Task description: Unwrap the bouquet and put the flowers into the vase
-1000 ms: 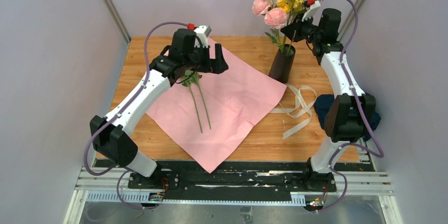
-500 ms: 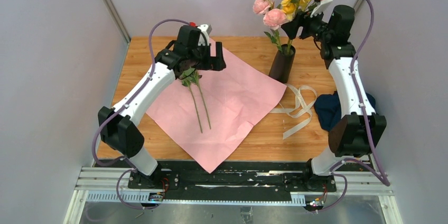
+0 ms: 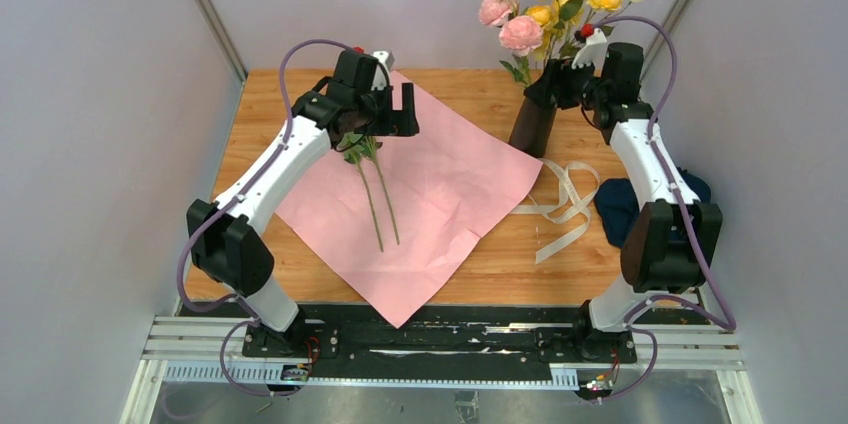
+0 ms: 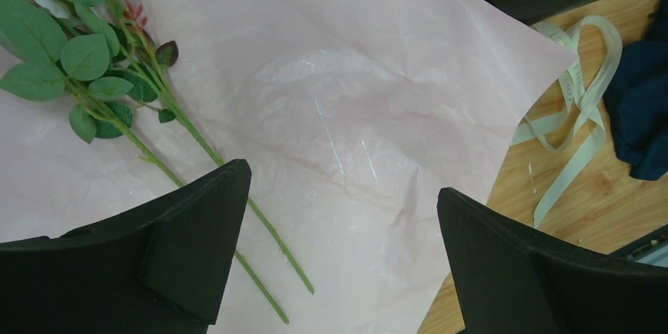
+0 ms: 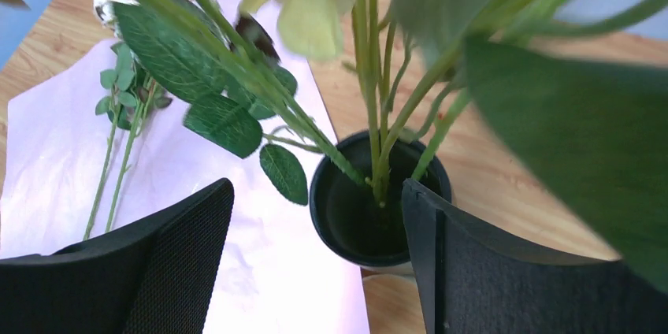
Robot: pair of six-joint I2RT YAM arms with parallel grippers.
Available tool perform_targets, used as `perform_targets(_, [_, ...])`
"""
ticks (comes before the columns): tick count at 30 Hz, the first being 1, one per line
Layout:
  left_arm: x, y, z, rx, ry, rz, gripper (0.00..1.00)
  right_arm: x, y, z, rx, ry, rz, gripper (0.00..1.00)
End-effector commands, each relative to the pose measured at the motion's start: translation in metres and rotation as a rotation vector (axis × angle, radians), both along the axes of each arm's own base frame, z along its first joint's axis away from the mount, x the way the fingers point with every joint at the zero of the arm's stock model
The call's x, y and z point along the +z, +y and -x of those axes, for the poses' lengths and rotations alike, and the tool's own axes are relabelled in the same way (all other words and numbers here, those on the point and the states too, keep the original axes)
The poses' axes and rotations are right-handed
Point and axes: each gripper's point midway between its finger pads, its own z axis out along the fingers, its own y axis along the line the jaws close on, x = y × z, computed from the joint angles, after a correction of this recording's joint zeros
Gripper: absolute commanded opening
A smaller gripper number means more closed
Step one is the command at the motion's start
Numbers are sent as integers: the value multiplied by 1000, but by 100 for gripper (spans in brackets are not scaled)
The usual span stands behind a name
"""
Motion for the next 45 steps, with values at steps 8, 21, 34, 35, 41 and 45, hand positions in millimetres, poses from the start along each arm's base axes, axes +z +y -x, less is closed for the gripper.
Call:
perform_targets(8, [13, 15, 5, 25, -26, -23, 100, -1, -7, 13, -40, -1, 19, 82])
perform_targets(21, [-103, 74, -7, 331, 347, -179, 97, 82, 14, 61, 35, -149, -119, 76])
perform_targets(34, [-175, 42, -14, 257, 471, -93, 93, 120, 73, 111, 262, -167, -192, 75])
perform_targets(35, [-178, 40, -13, 249, 476, -83, 93, 119, 74, 112, 268, -166, -192, 75])
perform_targets(41, [-206, 34, -4, 233, 535, -58, 87, 116, 86, 119, 314, -175, -177, 73])
perform_targets(45, [-209, 35, -3, 237, 538, -61, 59, 112, 95, 119, 341, -157, -184, 71])
